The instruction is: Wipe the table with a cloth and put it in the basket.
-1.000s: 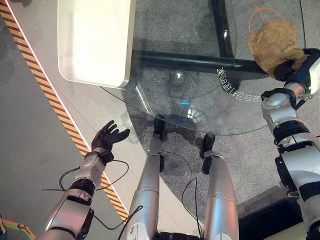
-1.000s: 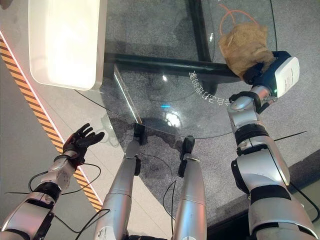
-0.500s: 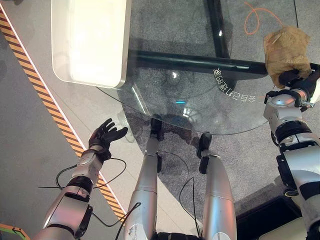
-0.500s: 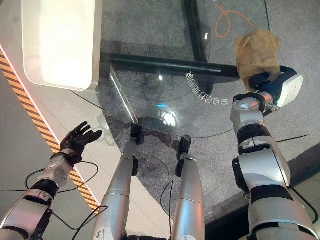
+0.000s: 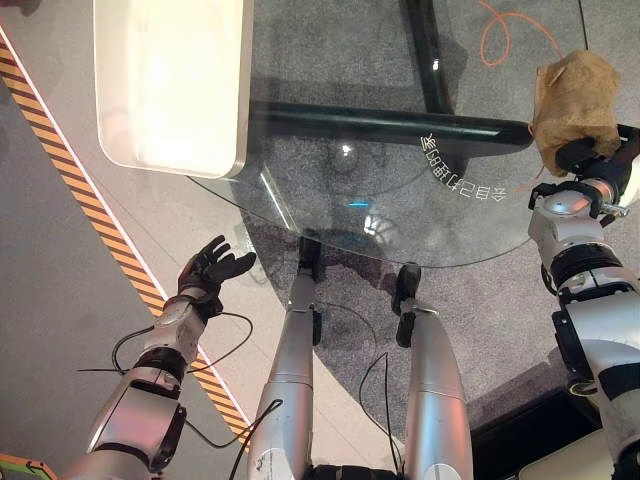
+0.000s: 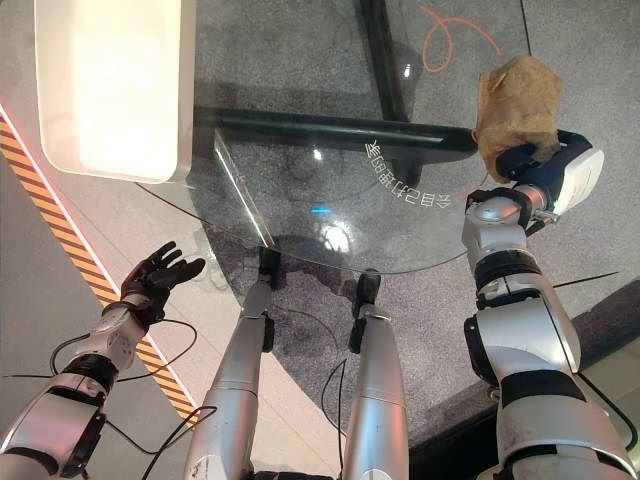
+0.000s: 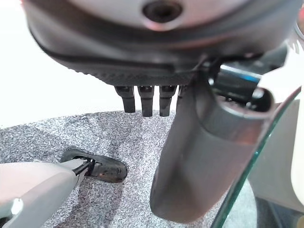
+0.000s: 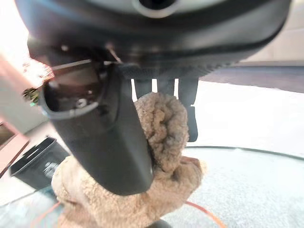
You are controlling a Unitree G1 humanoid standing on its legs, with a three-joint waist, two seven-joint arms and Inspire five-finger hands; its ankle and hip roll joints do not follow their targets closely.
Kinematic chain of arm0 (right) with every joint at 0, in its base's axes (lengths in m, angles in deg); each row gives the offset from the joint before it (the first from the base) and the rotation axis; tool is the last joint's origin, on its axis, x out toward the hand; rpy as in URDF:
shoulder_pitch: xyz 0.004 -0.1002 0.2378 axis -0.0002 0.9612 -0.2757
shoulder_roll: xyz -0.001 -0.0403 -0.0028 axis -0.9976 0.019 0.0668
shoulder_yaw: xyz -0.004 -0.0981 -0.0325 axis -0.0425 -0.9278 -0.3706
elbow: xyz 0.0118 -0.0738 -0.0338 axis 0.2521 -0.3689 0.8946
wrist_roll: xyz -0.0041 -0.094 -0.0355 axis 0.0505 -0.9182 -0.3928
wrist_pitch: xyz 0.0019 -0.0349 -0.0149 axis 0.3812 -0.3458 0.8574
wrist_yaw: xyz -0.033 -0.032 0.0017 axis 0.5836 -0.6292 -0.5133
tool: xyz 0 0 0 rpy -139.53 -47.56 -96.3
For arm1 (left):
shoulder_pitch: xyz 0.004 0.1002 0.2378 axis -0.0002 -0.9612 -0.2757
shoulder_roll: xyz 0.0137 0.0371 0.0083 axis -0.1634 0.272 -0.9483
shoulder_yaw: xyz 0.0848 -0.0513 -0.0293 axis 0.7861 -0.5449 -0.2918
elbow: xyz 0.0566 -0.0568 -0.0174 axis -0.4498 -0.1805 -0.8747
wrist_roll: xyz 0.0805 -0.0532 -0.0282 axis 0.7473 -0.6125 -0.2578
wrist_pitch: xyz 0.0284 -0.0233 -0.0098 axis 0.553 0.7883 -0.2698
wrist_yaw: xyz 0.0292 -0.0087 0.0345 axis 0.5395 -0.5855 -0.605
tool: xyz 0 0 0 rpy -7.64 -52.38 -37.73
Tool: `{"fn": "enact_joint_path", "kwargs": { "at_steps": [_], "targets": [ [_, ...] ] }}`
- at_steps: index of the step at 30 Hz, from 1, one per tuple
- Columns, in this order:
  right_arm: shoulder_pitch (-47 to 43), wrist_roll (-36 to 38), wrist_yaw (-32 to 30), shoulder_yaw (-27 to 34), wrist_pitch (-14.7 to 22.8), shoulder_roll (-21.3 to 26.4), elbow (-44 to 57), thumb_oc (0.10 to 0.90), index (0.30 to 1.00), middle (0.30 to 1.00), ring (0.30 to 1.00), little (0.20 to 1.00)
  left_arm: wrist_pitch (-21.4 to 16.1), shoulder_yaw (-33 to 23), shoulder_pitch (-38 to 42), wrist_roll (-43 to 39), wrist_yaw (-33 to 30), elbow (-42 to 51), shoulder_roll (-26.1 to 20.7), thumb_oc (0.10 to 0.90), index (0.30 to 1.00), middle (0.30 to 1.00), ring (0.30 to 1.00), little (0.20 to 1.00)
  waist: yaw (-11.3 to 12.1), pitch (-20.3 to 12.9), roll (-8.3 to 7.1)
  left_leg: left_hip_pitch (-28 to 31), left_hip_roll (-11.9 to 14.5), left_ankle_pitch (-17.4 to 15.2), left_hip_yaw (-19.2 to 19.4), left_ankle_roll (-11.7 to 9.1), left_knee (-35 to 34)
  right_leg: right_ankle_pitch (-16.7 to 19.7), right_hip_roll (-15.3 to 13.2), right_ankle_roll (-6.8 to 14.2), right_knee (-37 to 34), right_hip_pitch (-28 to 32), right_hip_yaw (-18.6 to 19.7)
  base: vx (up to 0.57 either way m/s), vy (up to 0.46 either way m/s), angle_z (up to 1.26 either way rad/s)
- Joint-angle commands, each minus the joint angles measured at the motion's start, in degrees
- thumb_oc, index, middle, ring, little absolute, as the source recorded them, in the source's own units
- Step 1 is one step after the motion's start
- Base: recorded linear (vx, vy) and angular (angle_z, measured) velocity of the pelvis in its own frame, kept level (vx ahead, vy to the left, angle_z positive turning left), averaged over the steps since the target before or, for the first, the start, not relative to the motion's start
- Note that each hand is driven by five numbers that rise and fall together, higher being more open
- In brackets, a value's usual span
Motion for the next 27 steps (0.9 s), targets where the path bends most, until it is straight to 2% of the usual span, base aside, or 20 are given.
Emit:
{"fn": "enact_joint_path", "kwargs": {
  "at_steps": [1, 5, 12, 27],
  "targets": [
    [-3.47, -9.38, -0.03, -5.86, 3.72, 3.84, 9.42, 0.100, 0.300, 0.300, 0.300, 0.200, -3.43, -2.00, -0.95, -1.11, -1.43, -1.56, 1.16, 0.800, 0.900, 0.900, 0.900, 0.900, 1.26, -1.21, 1.01, 2.71, -4.51, -10.46, 4.64, 5.04, 5.56, 7.18, 4.12, -0.50, -11.82, 1.60, -2.76, -0.02, 0.015, -0.03],
    [-4.78, -13.43, -0.16, -9.36, 0.57, 2.54, 17.04, 0.100, 0.300, 0.300, 0.300, 0.200, -4.34, -1.66, -2.54, -1.02, -2.09, 0.16, 2.39, 0.800, 0.900, 0.900, 0.900, 0.900, 1.53, -1.21, 1.34, 3.08, -4.90, -10.14, 4.70, 5.15, 5.04, 6.88, 4.14, -0.82, -11.87, 1.93, -3.02, -0.02, 0.024, -0.05],
    [-6.84, -20.63, 2.33, -14.14, -3.61, 0.16, 23.61, 0.100, 0.300, 0.300, 0.300, 0.200, -5.64, -1.21, -4.31, 0.03, -2.50, 1.78, 4.65, 0.800, 0.900, 0.900, 0.900, 0.900, 2.38, -1.21, 1.99, 3.42, -5.50, -9.78, 4.95, 5.35, 4.91, 6.32, 3.87, -1.38, -11.49, 2.29, -3.76, 0.00, 0.002, -0.01],
    [-7.32, -27.45, 10.61, -22.54, -11.12, -4.24, 26.08, 0.100, 0.300, 0.300, 0.300, 0.200, -6.47, 0.50, -4.95, 0.30, -2.56, 2.80, 7.02, 0.800, 0.900, 0.900, 0.900, 0.900, 3.79, -1.21, 3.71, 3.67, -6.40, -8.54, 5.43, 5.48, 4.56, 6.21, 3.28, -1.88, -11.23, 2.54, -4.71, 0.00, 0.004, 0.01]
  ]
}}
